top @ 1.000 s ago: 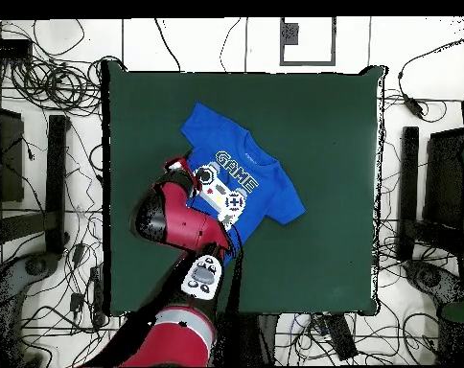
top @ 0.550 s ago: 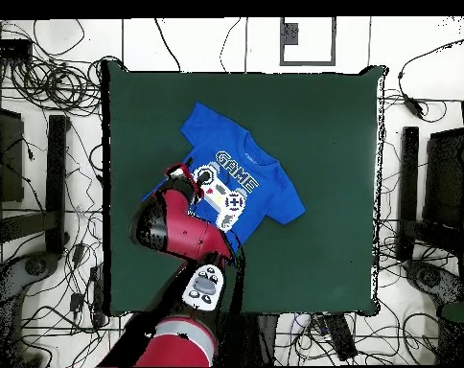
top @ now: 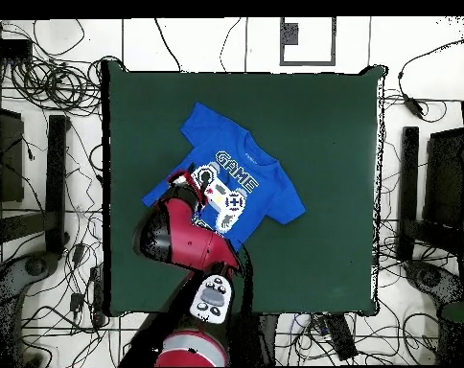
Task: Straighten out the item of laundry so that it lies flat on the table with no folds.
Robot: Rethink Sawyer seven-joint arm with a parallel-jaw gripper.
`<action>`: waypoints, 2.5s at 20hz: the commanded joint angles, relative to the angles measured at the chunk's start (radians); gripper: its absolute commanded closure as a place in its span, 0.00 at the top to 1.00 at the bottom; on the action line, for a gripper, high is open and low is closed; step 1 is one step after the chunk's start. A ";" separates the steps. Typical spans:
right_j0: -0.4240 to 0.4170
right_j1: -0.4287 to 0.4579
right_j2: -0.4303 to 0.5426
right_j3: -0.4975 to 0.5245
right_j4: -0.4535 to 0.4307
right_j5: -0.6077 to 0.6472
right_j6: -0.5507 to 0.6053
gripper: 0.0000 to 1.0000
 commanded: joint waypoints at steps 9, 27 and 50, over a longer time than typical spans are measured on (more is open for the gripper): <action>-0.071 0.029 0.160 0.148 -0.110 -0.157 0.240 1.00; -0.101 0.040 0.192 0.181 -0.137 -0.228 0.242 1.00; -0.059 0.162 0.177 0.170 -0.079 -0.407 0.250 1.00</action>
